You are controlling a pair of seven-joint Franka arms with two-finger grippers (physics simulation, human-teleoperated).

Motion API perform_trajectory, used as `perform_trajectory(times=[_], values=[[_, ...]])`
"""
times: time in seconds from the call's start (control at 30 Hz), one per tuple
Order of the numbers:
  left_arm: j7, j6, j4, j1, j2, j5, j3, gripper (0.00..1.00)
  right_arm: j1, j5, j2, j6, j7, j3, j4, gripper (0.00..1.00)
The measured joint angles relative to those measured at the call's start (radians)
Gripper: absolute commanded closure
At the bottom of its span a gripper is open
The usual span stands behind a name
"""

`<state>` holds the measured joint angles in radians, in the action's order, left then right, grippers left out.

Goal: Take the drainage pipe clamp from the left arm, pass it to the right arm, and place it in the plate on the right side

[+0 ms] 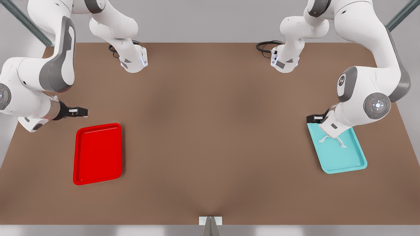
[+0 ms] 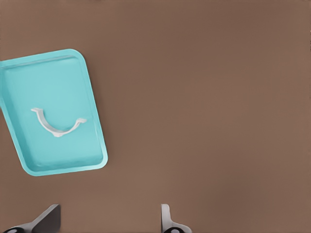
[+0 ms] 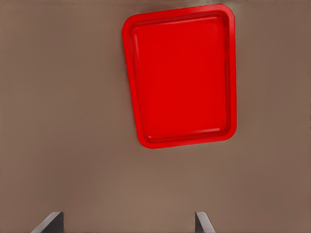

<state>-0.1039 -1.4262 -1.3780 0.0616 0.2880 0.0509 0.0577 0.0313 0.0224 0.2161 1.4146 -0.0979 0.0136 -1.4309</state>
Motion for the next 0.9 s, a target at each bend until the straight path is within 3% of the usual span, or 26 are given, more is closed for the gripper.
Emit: perform_trajectory(times=[0.1, 0.27, 0.4, 0.67, 0.9], values=[[-0.002, -0.028, 0.008, 0.008, 0.044, 0.005, -0.053, 0.00, 0.000, -0.001, 0.004, 0.024, 0.002, -0.001, 0.000, 0.00], [0.007, -0.219, 0.078, -0.087, 0.340, -0.066, -0.291, 0.00, 0.001, -0.004, 0.005, 0.044, 0.005, -0.001, -0.008, 0.00], [0.014, -0.376, 0.072, -0.200, 0.458, -0.138, -0.329, 0.00, 0.001, -0.004, 0.007, 0.052, 0.007, -0.001, -0.012, 0.00], [-0.041, -0.687, -0.201, -0.242, 0.453, -0.176, -0.312, 0.00, -0.001, -0.005, 0.009, 0.057, 0.010, -0.002, -0.020, 0.00], [-0.063, -0.839, -0.322, -0.265, 0.425, -0.210, -0.288, 0.00, -0.002, -0.004, 0.010, 0.057, 0.012, -0.003, -0.024, 0.00]])
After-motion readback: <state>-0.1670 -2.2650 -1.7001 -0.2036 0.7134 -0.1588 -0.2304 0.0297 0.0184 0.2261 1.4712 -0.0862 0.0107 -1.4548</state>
